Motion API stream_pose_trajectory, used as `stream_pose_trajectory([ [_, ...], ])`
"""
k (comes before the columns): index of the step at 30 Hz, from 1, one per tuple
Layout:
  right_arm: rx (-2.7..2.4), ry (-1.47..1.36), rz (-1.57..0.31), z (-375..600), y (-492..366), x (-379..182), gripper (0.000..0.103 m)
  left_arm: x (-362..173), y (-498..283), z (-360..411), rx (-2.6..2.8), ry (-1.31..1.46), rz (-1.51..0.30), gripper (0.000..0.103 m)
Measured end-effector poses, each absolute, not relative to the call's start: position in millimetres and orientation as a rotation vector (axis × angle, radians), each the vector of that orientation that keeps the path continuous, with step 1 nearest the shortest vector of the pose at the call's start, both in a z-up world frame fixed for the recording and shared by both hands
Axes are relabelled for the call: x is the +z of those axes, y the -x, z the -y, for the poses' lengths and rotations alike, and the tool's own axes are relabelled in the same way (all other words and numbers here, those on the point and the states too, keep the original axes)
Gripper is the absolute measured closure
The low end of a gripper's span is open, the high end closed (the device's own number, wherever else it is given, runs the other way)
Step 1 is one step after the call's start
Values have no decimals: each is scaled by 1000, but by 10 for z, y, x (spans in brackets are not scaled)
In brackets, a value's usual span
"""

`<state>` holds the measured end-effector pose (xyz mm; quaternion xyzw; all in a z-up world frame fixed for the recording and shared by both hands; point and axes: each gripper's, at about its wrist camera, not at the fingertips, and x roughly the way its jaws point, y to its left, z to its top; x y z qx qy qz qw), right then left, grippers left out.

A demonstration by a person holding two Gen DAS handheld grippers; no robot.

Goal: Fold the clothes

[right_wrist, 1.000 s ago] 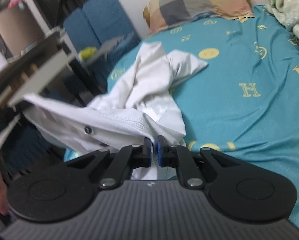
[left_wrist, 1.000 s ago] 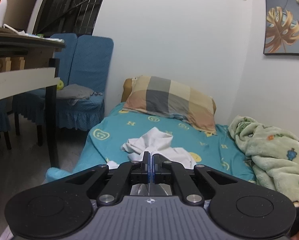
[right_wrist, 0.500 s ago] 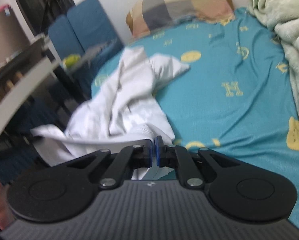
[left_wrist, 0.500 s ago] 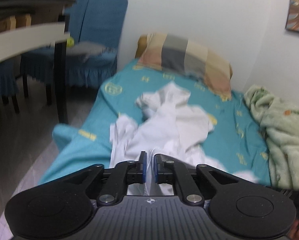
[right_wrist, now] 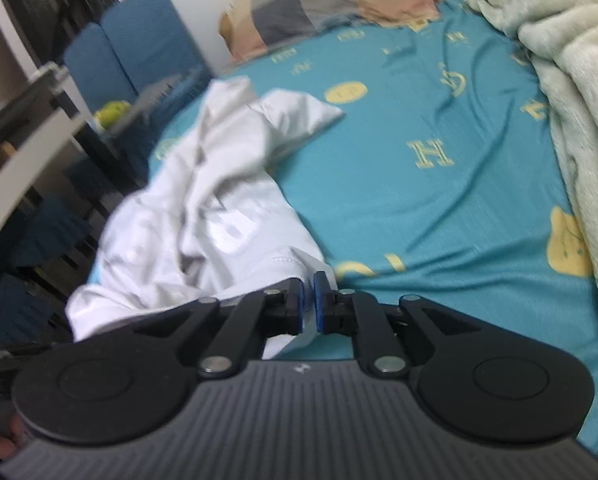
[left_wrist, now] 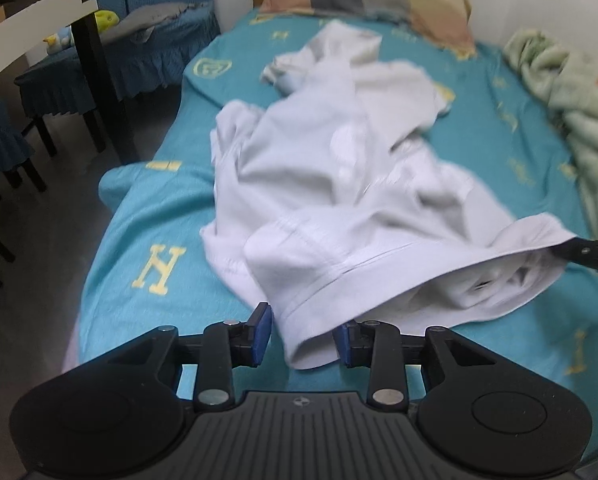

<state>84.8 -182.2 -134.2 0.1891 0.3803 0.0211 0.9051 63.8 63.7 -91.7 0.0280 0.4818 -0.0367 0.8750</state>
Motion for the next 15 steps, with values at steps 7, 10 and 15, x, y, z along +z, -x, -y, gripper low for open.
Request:
stream_pose_trajectory([
  [7,23,-368,-867,1802,-821,-1524,66,-848,-658,-789,-48,36,-968,98],
  [10,47,-379,-847,1768,-821,-1561,67,-749,-658,-844,-41,82,-919,99],
  [15,25,-358,-725,1751,-783,-1424,95,-494,-604,-933,-42,179,-782,100],
])
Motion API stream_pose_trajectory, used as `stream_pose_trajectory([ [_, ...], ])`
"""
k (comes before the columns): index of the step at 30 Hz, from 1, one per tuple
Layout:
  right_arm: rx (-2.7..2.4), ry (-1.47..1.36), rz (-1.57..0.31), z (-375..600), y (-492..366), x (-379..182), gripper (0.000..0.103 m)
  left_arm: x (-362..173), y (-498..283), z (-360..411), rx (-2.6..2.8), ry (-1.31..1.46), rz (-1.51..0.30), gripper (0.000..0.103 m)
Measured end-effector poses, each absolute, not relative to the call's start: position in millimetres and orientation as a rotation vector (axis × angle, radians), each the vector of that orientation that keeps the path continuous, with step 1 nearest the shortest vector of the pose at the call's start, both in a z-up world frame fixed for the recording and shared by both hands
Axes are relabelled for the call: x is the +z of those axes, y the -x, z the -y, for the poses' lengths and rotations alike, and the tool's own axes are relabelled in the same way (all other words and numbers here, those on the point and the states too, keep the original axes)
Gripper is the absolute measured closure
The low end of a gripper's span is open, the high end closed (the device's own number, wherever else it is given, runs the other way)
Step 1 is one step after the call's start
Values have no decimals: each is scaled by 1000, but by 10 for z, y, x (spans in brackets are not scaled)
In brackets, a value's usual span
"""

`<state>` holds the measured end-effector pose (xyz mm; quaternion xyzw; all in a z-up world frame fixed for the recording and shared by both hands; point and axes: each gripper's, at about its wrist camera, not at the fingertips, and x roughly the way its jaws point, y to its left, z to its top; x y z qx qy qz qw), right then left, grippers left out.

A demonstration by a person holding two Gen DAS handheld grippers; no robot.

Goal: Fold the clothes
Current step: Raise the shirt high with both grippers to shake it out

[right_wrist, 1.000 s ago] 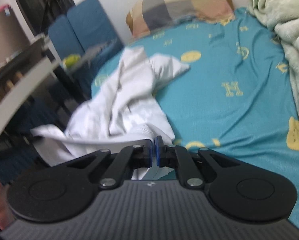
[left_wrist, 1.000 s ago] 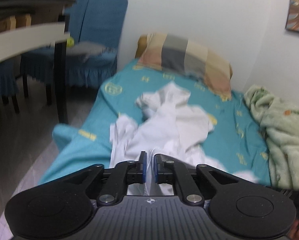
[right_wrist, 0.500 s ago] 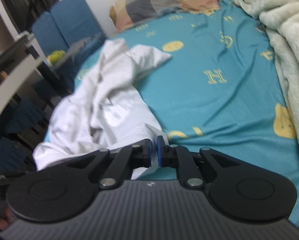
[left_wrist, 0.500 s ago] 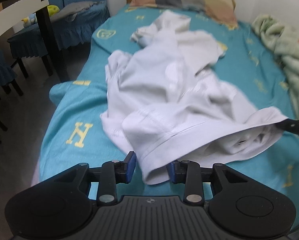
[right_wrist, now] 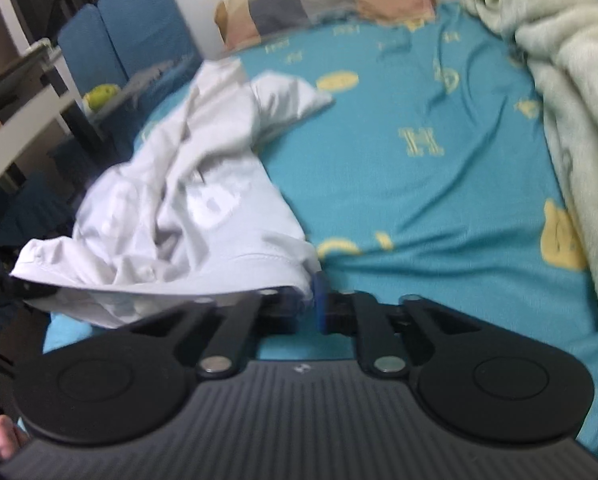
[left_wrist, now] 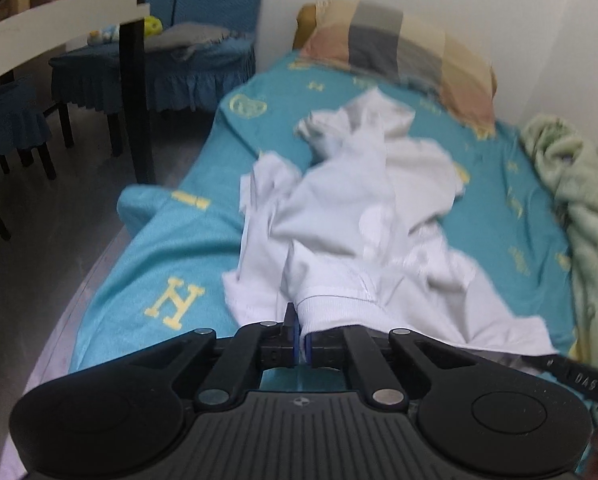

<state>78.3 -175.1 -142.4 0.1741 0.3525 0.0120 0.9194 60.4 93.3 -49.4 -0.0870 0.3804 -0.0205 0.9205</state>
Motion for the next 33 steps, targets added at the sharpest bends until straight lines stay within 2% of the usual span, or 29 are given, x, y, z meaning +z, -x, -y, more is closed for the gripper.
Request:
stream_pose_trajectory([
  [7,0,-315,-455,1643,-399,-481,95,264,-55,-1115,-78,289,-419,101],
  [15,37,-224,-141,1452,312,1052,95,1693,663,-1195,-135,342,-104,101],
  [25,34,-162,188,1538,1528,2677,95,3460,1892,-1055,-249,268,192,101],
  [33,29,-147,311,1594,2128,3379,95,4094,2671,-916,-298,254,276,101],
])
